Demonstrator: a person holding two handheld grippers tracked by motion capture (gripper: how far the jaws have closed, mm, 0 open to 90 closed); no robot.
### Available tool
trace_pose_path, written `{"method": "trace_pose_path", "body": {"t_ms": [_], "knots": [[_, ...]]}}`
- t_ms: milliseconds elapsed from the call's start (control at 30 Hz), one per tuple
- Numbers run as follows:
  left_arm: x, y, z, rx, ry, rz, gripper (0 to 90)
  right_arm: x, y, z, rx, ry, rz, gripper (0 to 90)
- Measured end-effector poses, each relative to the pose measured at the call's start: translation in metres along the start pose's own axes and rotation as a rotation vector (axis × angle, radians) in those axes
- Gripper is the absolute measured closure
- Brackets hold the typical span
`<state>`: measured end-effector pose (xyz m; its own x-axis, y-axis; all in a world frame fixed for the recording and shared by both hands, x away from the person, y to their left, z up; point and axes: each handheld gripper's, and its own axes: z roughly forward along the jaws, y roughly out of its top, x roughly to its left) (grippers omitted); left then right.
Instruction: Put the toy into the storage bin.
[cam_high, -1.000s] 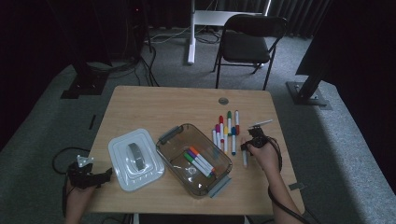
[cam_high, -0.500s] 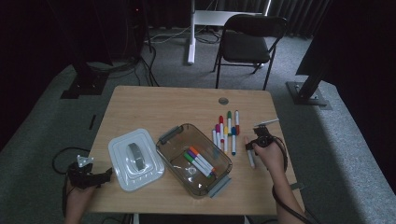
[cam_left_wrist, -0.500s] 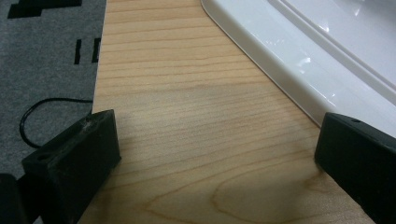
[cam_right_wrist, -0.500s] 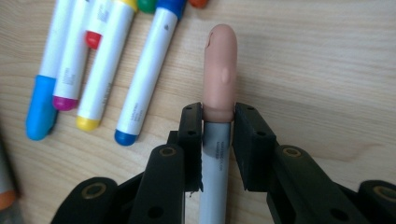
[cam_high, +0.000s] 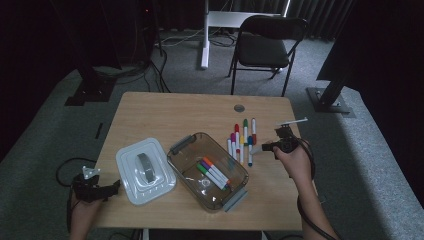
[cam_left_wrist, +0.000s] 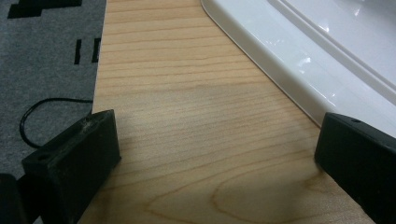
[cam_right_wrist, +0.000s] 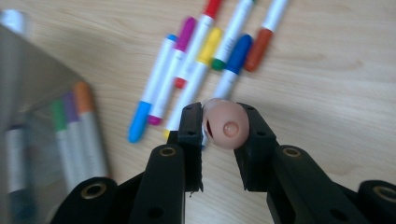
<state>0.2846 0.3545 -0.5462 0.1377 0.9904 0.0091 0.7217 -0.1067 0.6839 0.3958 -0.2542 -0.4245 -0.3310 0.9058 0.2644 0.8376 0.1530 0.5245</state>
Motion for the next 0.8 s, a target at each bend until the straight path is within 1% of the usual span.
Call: {"method": "trace_pose_path", "body": {"t_ms": [100,167,267,300,333,367,400,533,667,700,733,800], "knots": [[0.0,0.0,0.0,0.0,0.0,0.0,0.5,0.008,0.004,-0.01,-0.033,0.018,-0.021,73.4],[0.0,0.0,0.0,0.0,0.0,0.0,0.5,0.012,0.006,-0.016,-0.052,0.018,-0.038,73.4],[0.0,0.0,0.0,0.0,0.0,0.0,0.5,0.02,0.008,-0.025,-0.069,0.027,-0.062,73.4],[0.0,0.0,0.0,0.0,0.0,0.0,0.5,0.02,0.008,-0.025,-0.069,0.027,-0.062,73.4],[0.0,0.0,0.0,0.0,0.0,0.0,0.5,0.023,0.009,-0.028,-0.081,0.031,-0.068,73.4],[0.0,0.0,0.0,-0.002,0.0,-0.001,0.5,0.03,0.009,-0.037,-0.104,0.046,-0.092,73.4],[0.0,0.0,0.0,0.0,0.001,0.002,0.5,0.033,0.01,-0.041,-0.117,0.056,-0.1,73.4],[0.0,0.0,0.0,-0.001,0.001,0.001,0.5,0.048,0.011,-0.057,-0.149,0.093,-0.151,73.4],[0.0,0.0,0.0,-0.001,0.001,0.001,0.5,0.067,0.012,-0.074,-0.194,0.119,-0.208,73.4],[0.0,0.0,0.0,0.0,0.0,0.001,0.5,0.072,0.013,-0.078,-0.198,0.129,-0.225,73.4],[0.0,0.0,0.0,0.001,-0.001,-0.001,0.5,0.077,0.012,-0.082,-0.209,0.149,-0.235,73.4],[0.0,0.0,0.0,0.001,0.0,-0.001,0.5,0.088,0.011,-0.088,-0.211,0.175,-0.273,73.4]]}}
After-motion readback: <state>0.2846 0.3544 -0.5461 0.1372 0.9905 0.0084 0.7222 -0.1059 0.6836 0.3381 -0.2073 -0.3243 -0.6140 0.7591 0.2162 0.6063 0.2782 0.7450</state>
